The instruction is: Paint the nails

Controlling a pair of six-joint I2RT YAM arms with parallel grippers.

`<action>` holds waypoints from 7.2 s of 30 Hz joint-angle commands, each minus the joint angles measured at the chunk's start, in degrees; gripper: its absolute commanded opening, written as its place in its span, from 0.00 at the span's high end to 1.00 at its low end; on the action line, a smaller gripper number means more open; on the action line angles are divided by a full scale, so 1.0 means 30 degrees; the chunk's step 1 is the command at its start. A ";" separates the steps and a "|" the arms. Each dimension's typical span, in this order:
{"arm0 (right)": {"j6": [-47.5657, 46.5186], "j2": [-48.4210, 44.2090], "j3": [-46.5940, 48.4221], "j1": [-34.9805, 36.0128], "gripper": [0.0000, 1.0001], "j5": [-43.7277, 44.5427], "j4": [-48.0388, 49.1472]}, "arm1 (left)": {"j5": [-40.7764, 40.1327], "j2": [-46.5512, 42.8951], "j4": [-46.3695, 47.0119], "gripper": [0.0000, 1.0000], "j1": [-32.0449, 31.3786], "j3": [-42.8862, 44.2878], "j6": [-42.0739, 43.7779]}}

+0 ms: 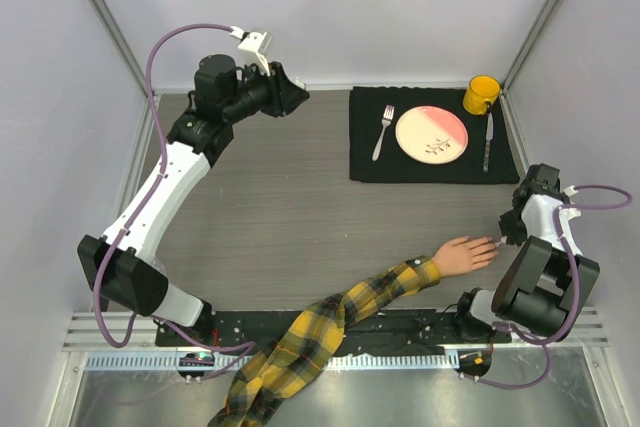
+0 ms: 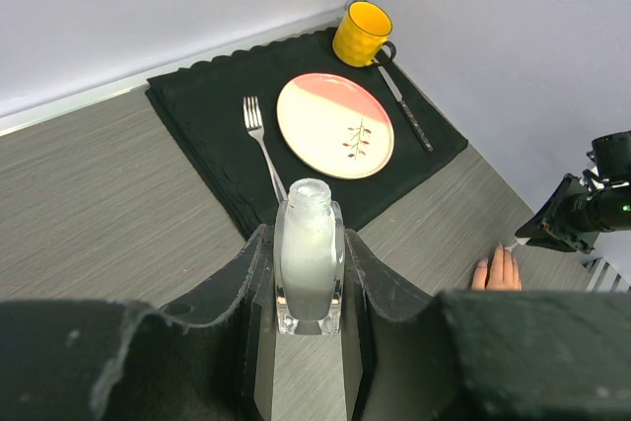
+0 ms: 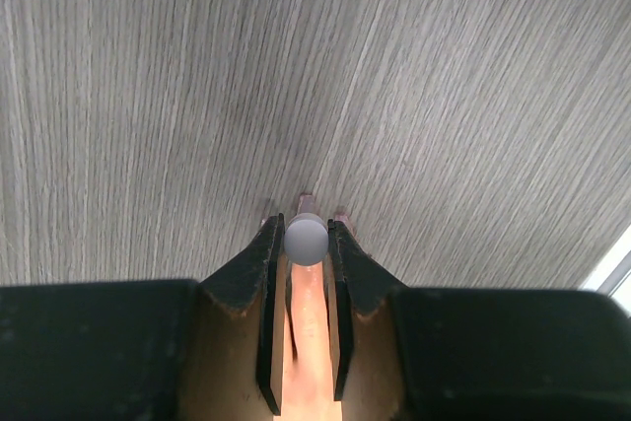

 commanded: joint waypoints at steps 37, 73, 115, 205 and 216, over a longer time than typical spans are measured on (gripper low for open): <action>-0.0658 -0.0295 0.0288 0.0567 1.00 0.0429 0.0585 | 0.0381 -0.0799 0.1292 1.00 0.0139 -0.0141 -0.0118; -0.0599 -0.0003 0.0053 0.1271 1.00 0.2538 0.0230 | 0.0439 -0.0800 0.0824 1.00 0.0081 0.0181 0.0087; -0.0657 0.0054 0.0522 0.1653 1.00 0.2333 -0.0294 | 0.0322 -0.1209 0.0882 1.00 -0.0007 -0.0229 -0.0089; -0.1069 -0.0236 0.0053 0.1446 1.00 0.1133 0.0147 | 0.0439 -0.1502 0.0619 1.00 -0.0036 -0.0346 0.0087; -0.0775 -0.0677 -0.0327 0.1622 1.00 0.0751 -0.0207 | 0.0439 -0.1620 0.0765 1.00 -0.0124 -0.0522 0.0000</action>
